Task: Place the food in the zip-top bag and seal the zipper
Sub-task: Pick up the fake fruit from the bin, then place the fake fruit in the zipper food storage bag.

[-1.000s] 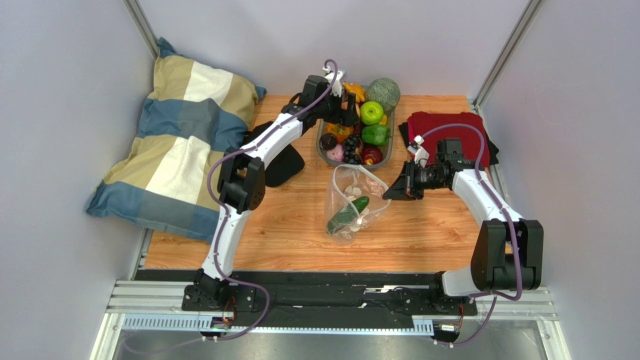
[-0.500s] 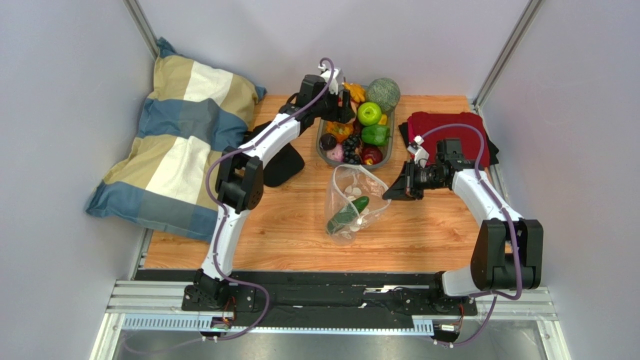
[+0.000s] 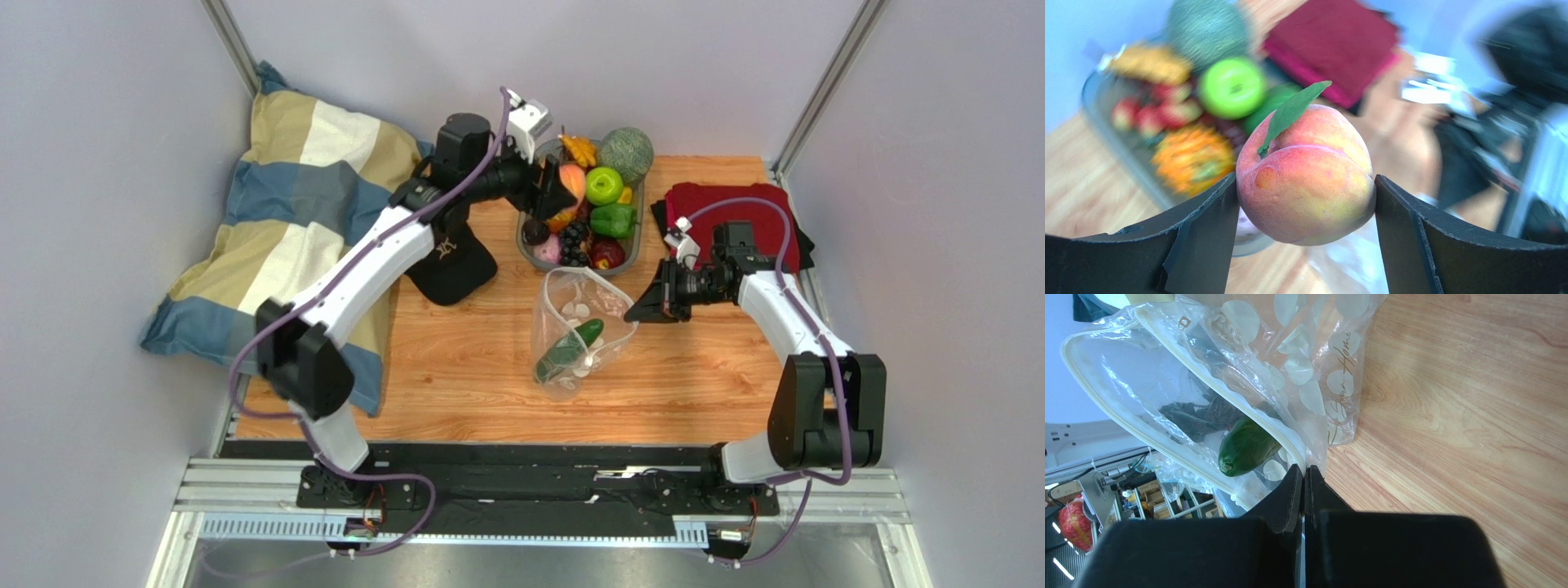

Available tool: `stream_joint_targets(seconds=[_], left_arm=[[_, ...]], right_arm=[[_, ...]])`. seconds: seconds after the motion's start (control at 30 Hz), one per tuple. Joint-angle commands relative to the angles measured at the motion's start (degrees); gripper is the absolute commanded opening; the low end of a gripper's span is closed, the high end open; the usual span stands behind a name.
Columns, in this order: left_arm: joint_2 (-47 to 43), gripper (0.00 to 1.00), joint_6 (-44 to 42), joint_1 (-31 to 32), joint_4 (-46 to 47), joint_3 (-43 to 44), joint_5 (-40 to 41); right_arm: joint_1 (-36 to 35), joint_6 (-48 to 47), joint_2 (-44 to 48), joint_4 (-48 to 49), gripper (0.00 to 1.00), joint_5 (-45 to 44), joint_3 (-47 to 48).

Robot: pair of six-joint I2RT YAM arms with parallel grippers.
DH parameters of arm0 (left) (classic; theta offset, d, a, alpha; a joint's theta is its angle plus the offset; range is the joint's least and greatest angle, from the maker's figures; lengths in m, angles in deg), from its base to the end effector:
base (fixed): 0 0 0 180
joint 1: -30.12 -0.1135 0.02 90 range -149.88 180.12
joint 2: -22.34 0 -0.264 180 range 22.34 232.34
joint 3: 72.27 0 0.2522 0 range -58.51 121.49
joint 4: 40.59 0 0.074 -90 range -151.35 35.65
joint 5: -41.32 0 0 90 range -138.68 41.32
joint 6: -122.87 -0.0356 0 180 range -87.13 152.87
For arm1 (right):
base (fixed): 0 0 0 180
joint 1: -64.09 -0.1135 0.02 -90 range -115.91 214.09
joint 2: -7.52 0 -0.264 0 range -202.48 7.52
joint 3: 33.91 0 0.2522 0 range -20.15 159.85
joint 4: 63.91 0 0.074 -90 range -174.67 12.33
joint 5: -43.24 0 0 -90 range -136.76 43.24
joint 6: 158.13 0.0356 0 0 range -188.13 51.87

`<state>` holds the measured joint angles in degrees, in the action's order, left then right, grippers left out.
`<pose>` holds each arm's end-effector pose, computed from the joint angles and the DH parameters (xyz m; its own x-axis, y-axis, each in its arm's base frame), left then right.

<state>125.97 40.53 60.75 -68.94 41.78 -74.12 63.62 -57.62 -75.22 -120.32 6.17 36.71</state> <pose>0.3633 -0.2329 0.3830 -0.3707 0.0796 -0.9253 0.7692 0.5846 -0.2579 0.2679 0.0306 0.2336 -0.9691 0.1020 -0.2244 -0.1223 0.5917 0.7968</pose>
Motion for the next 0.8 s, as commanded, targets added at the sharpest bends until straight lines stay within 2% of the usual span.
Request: stream_joint_targets(seconds=[0.0,0.2,0.33,0.47,0.5,0.6,0.7,0.77], left_arm=[[-12.2,0.44,-11.4,7.3,-7.9,-8.1,-6.1],[-16.4,0.45,-17.8,15.1,-12.6,-15.6,-1.0],[-12.9,0.51,-19.3,18.1,-16.7,-14.7,3.0],[-7.2,0.54,-18.2,18.8,-19.8,-9.5,8.2],[-5.2,0.56,-17.9,18.8,-21.3,-8.5,8.8],[-3.3,0.77,-18.0,18.8,-24.6,-4.9,9.5],[-5.9,0.96,-18.1,18.5,-25.9,-4.2,8.4],[-8.6,0.99,-16.7,17.7,-25.2,-6.3,4.6]], right_arm=[[-0.1,-0.9,1.6,-0.7,0.00,1.9,3.3],[-0.1,-0.8,2.3,-1.6,0.00,2.0,4.2],[-0.2,-0.7,2.6,-1.6,0.00,2.1,4.1],[-0.4,-0.8,2.7,-1.6,0.00,2.3,4.0],[-0.4,-0.8,2.7,-1.6,0.00,2.2,4.0],[-0.4,-0.7,2.8,-1.6,0.00,2.4,3.9],[-0.4,-0.7,3.0,-1.6,0.00,2.4,4.0],[-0.5,-0.7,3.1,-1.7,0.00,2.6,4.0]])
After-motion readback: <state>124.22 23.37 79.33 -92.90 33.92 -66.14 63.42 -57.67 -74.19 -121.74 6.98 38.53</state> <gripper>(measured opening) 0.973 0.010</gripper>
